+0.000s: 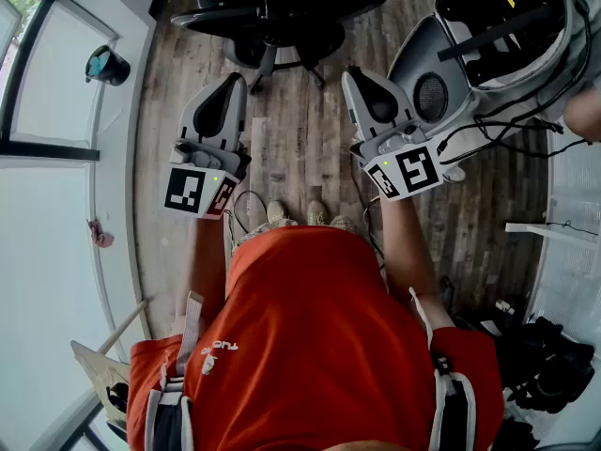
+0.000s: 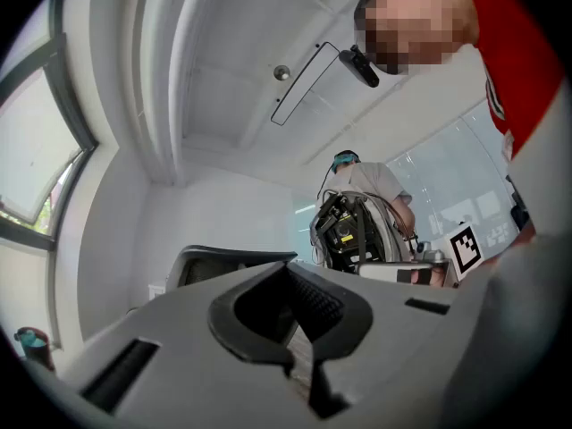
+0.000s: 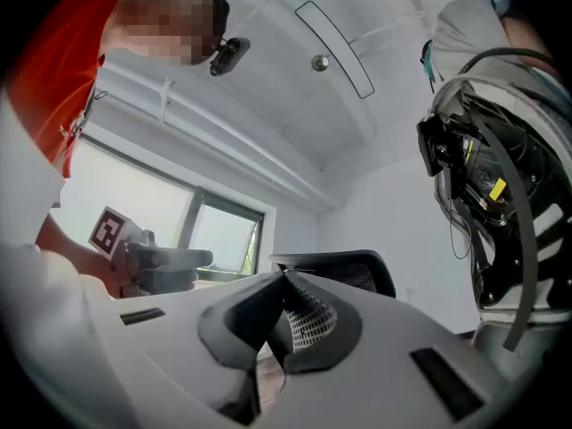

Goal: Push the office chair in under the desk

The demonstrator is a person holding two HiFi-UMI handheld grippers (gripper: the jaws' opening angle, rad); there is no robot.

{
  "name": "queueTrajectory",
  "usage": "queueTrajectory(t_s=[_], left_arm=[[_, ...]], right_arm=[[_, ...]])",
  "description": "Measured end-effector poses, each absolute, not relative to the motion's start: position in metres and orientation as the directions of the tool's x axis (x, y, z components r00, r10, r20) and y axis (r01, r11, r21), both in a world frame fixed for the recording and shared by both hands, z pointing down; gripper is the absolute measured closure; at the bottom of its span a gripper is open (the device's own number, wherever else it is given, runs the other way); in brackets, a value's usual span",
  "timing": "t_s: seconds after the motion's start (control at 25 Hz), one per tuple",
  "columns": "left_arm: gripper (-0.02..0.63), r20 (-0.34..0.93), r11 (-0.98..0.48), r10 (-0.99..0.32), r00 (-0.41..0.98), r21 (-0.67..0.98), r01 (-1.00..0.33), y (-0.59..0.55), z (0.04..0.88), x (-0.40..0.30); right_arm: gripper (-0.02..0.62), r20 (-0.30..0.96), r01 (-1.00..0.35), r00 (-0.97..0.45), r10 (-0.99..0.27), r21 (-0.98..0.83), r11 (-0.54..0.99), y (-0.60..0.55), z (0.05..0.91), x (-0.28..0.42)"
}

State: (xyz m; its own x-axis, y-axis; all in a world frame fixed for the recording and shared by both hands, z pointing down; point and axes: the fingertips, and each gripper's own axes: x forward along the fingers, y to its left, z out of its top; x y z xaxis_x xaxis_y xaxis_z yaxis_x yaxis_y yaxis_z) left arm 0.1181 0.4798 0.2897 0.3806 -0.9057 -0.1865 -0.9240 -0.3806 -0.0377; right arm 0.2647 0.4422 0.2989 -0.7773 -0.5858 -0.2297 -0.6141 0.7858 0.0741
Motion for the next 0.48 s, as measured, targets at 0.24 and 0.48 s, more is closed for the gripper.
queueTrajectory(t_s=[0.24,0.48], left_arm=[[0.597,-0.18,-0.374,-0.909,0.376,-0.044,-0.926,0.479,0.291,0.123],[0.597,-0.17,-0.349,-0.919,0.355,-0.067,-0.935,0.476,0.292,0.128]], right_arm=[[0.571,-0.243,-0.6,-0.786,-0.569,0.074,0.797,0.442,0.297,0.27],[0.571,-0.233,-0.584,-0.802,-0.551,0.111,0.804,0.435,0.296,0.279]])
